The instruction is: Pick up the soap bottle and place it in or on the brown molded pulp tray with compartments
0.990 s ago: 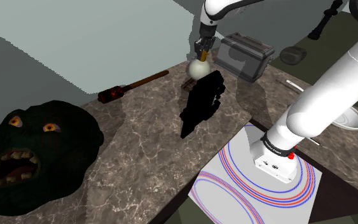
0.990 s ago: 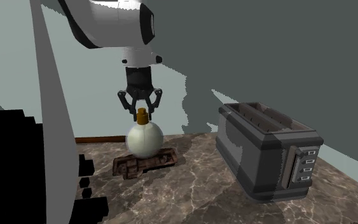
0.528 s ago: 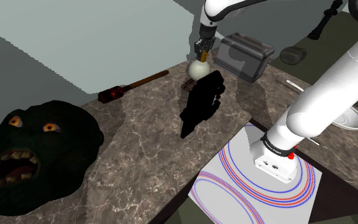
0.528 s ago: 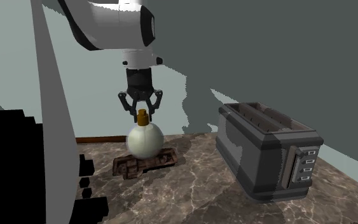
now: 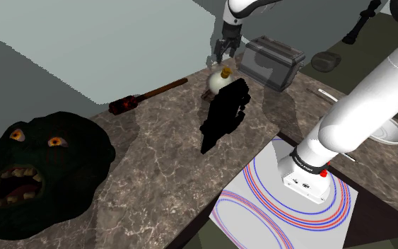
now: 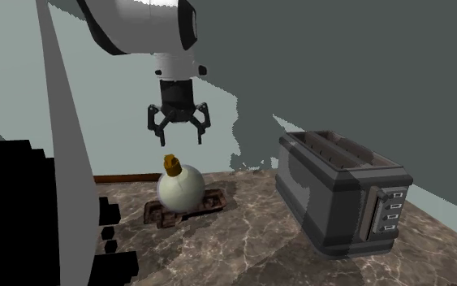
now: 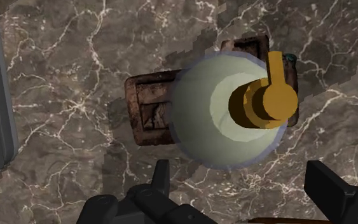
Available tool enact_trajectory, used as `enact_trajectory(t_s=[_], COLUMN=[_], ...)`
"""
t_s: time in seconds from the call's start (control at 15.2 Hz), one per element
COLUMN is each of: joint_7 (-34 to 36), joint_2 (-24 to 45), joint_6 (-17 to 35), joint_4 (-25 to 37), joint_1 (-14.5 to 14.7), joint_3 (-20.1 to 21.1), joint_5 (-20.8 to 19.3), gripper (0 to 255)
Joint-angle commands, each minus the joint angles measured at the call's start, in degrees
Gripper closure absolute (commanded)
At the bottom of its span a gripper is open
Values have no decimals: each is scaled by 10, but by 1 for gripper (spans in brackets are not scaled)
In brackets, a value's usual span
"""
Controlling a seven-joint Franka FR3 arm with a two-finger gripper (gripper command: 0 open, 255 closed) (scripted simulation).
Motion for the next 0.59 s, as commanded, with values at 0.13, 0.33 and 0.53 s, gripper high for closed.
enact_trajectory(t_s=[0.13,0.33,0.53], joint_7=[0,0,0], joint_2=[-13,-13,-13], joint_6=[-48,-48,-48], joint_4=[35,35,35], joint_1=[0,0,0], joint_3=[0,0,0], joint_5=[-1,-1,-1], gripper=[0,0,0])
